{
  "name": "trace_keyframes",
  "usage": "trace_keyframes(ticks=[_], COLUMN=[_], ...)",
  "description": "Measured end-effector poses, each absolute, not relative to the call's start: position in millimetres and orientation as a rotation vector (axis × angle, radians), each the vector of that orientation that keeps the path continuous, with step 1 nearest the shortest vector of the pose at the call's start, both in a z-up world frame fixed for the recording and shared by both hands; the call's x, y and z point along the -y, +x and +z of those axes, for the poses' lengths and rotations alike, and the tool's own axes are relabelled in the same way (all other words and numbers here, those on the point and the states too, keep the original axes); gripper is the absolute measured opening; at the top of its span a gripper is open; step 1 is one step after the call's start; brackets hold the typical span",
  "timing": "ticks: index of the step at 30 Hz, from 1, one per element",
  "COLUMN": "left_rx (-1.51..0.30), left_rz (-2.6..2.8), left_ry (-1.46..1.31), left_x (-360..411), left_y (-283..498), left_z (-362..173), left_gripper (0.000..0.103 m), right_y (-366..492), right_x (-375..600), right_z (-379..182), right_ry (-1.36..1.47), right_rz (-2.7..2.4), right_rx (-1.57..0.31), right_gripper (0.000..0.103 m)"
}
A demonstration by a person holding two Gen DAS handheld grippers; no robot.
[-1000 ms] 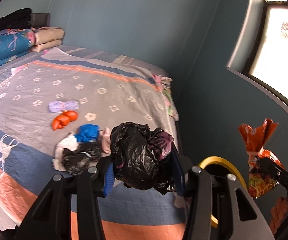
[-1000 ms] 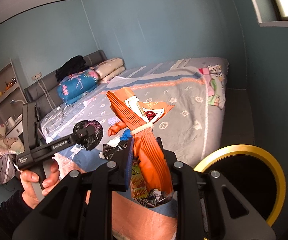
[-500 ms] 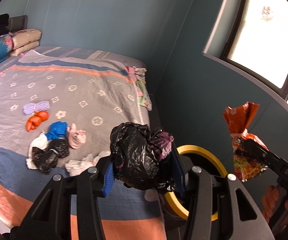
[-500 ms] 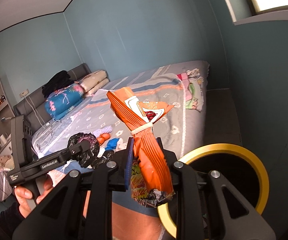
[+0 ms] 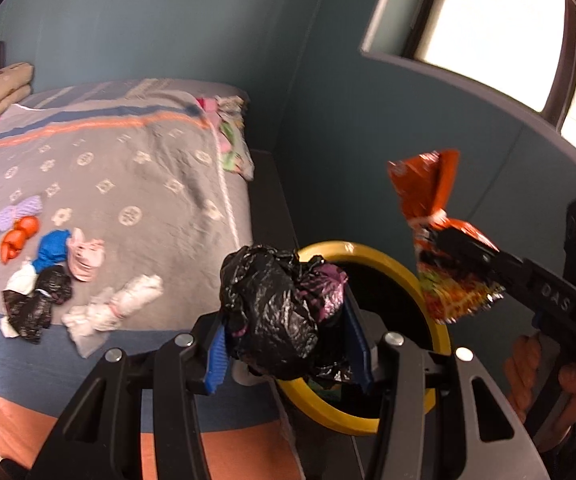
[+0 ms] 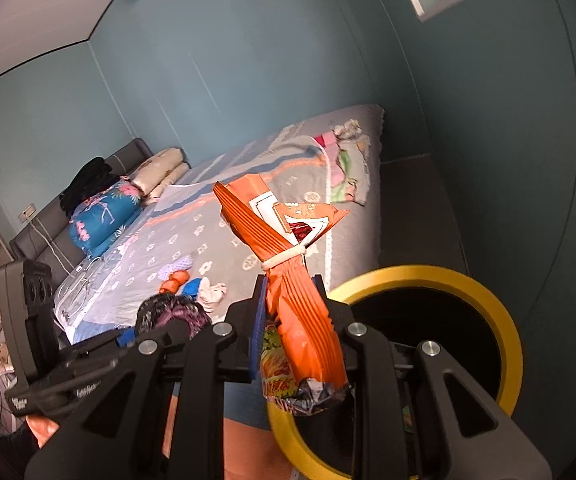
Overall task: Collect trash
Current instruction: 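Carry the black bag and orange wrapper to the yellow bin and release both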
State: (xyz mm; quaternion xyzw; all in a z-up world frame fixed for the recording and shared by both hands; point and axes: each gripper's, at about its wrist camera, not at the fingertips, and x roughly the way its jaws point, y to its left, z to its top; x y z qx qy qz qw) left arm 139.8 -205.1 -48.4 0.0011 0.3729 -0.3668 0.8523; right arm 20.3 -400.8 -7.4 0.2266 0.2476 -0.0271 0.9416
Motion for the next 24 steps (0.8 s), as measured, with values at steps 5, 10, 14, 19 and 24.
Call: trace_keyframes(ticks=[5,10,14,19,24], left_rx=[-0.809,-0.818,-0.841,-0.853,-0.865], left_rz=[-0.838,-0.885,-0.908,-0.923,-0.926], left_ry=[0.06,0.129,0.125,0.117,0.103], left_x=[233.1,253.8,261.5,263.0,259.0], left_y=[129.5,119.2,118.7,118.6,120.5], left_z=[-61.8,-75.0,-79.8,-80.9,-81.6], left_gripper=[0.047,0.047,0.048,0.052,0.059], right_y=[28.1,32.2,36.2,39.1,40.5], right_x=[421.2,435.9,443.0,443.5,446.3], right_z=[-28.6,-43.4,-49.9,-52.0,-51.2], right_ry=[0.514,0.549,0.561,0.58,0.6], right_rz=[-0.086,-0.103,-0.111,-0.118,-0.141], right_rx=[-0.53,-0.547,-0.556,-0.55,-0.538], right_gripper=[0.021,0.021,0.022,0.028,0.035])
